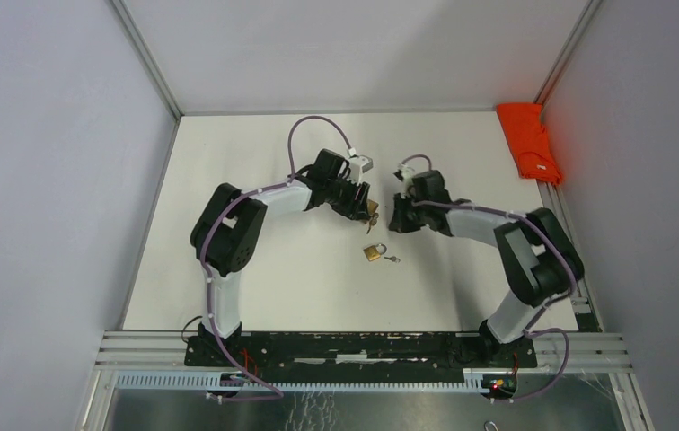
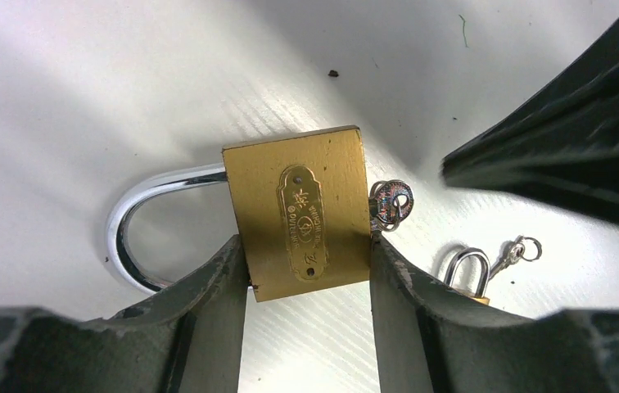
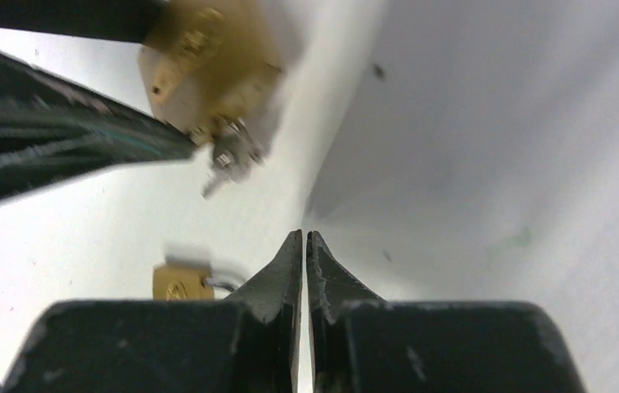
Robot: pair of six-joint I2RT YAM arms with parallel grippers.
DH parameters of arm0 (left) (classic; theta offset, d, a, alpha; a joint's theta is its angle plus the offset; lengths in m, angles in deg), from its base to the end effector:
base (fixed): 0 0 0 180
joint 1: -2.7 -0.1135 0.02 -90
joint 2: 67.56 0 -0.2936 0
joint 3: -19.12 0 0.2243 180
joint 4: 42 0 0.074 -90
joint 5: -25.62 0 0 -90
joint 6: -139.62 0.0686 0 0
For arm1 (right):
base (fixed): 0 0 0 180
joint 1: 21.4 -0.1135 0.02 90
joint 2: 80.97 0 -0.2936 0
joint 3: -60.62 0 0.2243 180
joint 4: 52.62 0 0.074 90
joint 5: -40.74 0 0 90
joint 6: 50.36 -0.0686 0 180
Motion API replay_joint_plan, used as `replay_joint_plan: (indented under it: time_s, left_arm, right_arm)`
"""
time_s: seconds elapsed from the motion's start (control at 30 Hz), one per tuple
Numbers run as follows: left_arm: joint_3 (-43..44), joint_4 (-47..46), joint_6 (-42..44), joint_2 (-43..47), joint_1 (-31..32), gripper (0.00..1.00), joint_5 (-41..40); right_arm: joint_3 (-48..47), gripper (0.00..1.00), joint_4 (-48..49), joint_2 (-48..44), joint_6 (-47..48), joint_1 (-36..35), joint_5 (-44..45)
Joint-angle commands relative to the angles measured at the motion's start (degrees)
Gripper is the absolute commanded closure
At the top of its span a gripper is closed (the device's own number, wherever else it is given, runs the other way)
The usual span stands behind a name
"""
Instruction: Unlock with the key
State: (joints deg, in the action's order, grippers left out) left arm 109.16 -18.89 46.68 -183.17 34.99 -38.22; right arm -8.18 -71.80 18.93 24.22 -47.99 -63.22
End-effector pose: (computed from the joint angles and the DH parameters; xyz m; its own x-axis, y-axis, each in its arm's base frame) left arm 0.3547 -0.2600 0.1796 -0.6713 0.3697 -0.6424 0.6920 0.6230 -0.3645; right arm 0.3077 0.1725 0.1787 -0.8152 -0.1195 -0.5667 -0.3688 0.8616 0.3488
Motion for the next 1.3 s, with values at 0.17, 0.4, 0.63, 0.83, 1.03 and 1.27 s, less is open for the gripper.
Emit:
replay_joint_plan:
  time_s: [0.17,0.4,0.63,0.83,1.03,1.27]
  left_arm:
    - [-3.0,-2.2,-4.3,1.3,0.7,0.98,0.9]
    - [-4.4,-3.9,-5.2,2.5,0.7,0.98,-0.1]
    - [-4.4,-4.2,-5.2,3.5,0.8,0.98,0.4]
    - [-4.5,-4.2,-5.3,4.1,0.8,0.98,0.5]
    - [-4.1,-3.6,-5.1,4.5,0.7,0.98,0.3]
    - [-3.9,-3.5,-5.1,4.9,0.7,0.98,0.4]
  right_arm:
    - [19.2,0.86,34.9,-11.2,-17.1,6.2,-15.3]
    - [22.7,0.81,60.7,-4.3,-33.8,6.8,-21.2]
    - [20.5,0.81,61.8,-0.4,-35.0,6.9,-18.6]
    - [18.0,0.78,52.6,-0.7,-28.8,7.1,-15.0]
    - [15.7,0.77,48.1,1.6,-26.3,7.1,-13.8]
    - [16.9,0.76,47.7,3.5,-25.6,7.1,-13.4]
